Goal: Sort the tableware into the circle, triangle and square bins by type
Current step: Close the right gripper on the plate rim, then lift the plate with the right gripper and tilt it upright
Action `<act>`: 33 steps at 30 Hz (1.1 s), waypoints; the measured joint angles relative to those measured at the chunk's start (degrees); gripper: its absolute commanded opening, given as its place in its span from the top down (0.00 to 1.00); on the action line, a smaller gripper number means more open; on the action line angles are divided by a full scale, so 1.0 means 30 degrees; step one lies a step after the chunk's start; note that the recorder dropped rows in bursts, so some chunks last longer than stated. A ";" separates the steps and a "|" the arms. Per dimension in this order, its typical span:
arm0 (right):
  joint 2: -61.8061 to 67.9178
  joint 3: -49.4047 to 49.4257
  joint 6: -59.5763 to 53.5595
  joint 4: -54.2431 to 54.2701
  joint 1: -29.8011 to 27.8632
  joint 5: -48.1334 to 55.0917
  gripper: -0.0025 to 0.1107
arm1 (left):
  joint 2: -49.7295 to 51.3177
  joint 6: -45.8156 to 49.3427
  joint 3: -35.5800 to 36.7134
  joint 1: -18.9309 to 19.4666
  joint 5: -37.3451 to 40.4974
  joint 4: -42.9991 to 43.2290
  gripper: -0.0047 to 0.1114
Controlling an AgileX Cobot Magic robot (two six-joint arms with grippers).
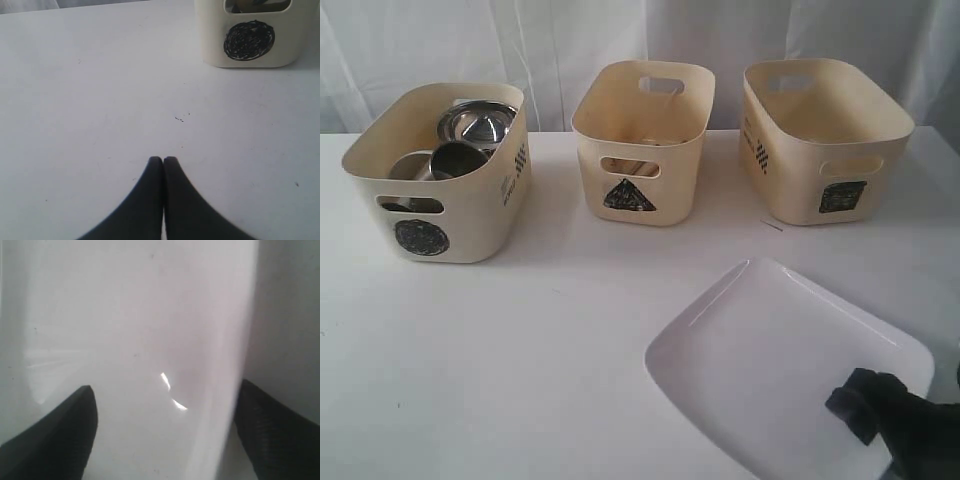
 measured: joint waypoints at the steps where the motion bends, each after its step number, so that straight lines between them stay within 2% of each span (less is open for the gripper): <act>1: 0.0420 -0.0029 0.0000 0.0000 0.0000 -0.0721 0.39 | 0.0000 0.0000 0.0000 0.0000 0.0000 0.0000 0.96; 5: 0.1417 -0.0119 -0.0035 0.0179 0.0000 -0.1821 0.57 | 0.0000 0.0000 0.0000 0.0000 0.0000 0.0000 0.96; 11: 0.1931 -0.0006 -0.0035 0.0254 0.0000 -0.2095 0.97 | 0.0000 0.0000 0.0000 0.0000 0.0000 0.0000 0.96; 17: 0.2009 0.0044 0.0259 0.0375 0.0000 -0.3785 0.98 | 0.0000 0.0000 0.0000 0.0000 0.0000 0.0000 0.96; 23: 0.1088 0.0044 0.1527 -0.1650 0.0000 -0.4812 0.98 | 0.0000 0.0000 0.0000 0.0000 0.0000 0.0000 0.96; 27: -0.0168 0.0057 0.1872 -0.2685 0.0000 -0.4815 0.98 | 0.0000 0.0000 0.0000 0.0000 0.0000 0.0000 0.96; 33: -0.2188 0.0087 0.0670 -0.2295 0.0000 -0.4164 0.98 | 0.0000 0.0000 0.0000 0.0000 0.0000 0.0000 0.96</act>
